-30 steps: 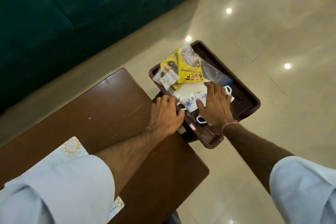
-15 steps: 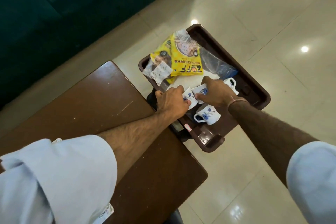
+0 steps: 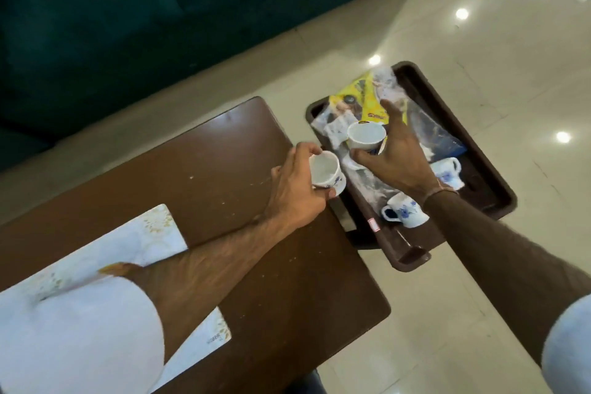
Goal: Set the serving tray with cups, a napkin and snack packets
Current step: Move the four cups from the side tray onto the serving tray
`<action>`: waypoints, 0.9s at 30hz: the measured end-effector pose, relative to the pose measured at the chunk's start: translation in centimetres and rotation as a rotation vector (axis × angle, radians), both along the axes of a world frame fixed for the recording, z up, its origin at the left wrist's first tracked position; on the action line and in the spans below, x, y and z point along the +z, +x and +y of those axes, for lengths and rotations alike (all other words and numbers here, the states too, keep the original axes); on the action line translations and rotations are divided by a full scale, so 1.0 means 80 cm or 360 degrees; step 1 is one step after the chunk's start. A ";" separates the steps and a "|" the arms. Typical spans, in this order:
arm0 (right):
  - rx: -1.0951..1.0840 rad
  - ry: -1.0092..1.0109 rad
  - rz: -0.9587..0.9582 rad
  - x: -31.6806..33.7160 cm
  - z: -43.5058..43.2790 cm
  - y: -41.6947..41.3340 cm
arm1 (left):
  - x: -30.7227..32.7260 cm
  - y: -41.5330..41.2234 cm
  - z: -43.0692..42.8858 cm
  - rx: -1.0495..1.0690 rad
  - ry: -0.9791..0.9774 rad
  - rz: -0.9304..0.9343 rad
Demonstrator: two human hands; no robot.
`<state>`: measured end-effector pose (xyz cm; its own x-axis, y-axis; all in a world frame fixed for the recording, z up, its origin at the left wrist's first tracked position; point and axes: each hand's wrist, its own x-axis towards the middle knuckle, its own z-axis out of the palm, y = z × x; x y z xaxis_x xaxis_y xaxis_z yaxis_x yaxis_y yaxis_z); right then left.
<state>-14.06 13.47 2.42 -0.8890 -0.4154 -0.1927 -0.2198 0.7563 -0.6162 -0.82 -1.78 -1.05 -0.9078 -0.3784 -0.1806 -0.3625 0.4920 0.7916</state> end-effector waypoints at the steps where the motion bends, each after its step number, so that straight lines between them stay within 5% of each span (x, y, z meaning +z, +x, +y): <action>1: 0.0036 0.0007 -0.0052 0.004 -0.023 0.014 | 0.003 0.023 -0.018 0.0006 -0.0025 -0.0021; 19: 0.0857 0.0028 -0.0450 -0.028 -0.356 0.380 | -0.031 0.470 -0.254 0.0497 -0.0324 -0.0416; 27: 0.1829 0.0273 -0.0270 -0.052 -0.438 0.485 | -0.049 0.585 -0.264 0.0629 -0.0270 -0.0392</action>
<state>24.76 -21.58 -1.75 0.0340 -0.9140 -0.4043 -0.7521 0.2430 -0.6126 45.97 -22.86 -4.97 -0.6272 -0.7276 -0.2779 -0.7134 0.3935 0.5798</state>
